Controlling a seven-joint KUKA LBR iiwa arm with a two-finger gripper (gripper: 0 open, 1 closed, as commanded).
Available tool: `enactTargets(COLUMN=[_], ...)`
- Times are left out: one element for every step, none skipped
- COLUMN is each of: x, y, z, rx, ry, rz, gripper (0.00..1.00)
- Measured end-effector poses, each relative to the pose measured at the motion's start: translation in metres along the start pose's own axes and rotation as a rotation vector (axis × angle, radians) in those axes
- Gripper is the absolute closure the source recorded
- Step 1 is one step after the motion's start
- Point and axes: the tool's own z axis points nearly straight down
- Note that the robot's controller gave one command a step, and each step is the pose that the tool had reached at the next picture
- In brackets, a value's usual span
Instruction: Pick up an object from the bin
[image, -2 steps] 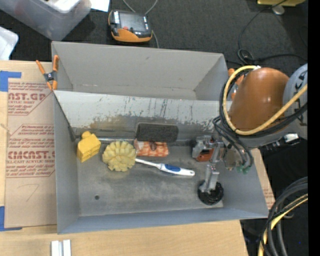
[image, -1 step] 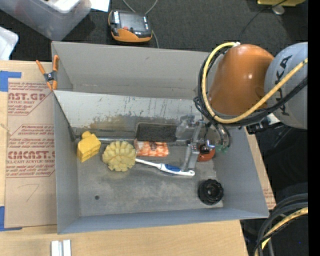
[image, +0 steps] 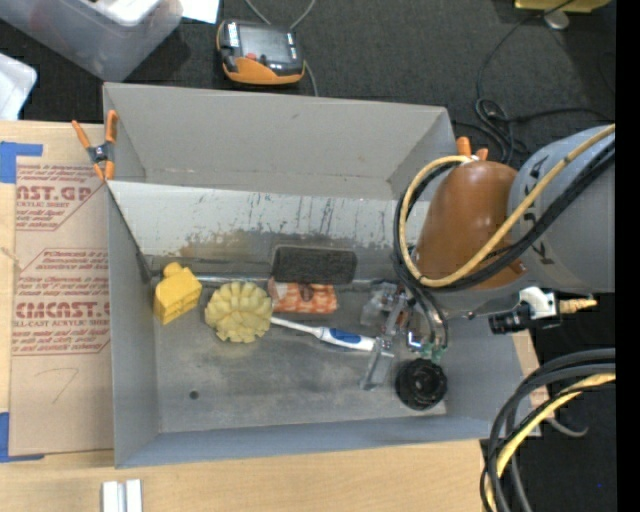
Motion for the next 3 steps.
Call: enactTargets(x=[0.006, -0.016, 0.018], y=[0.053, -0.017, 0.052], z=[-0.022, 0.031, 0.070], rx=[-0.019, 0.001, -0.019], ry=[-0.040, -0.004, -0.035], rz=[-0.001, 0.034, 0.059], gripper=[0.00, 0.00, 1.00])
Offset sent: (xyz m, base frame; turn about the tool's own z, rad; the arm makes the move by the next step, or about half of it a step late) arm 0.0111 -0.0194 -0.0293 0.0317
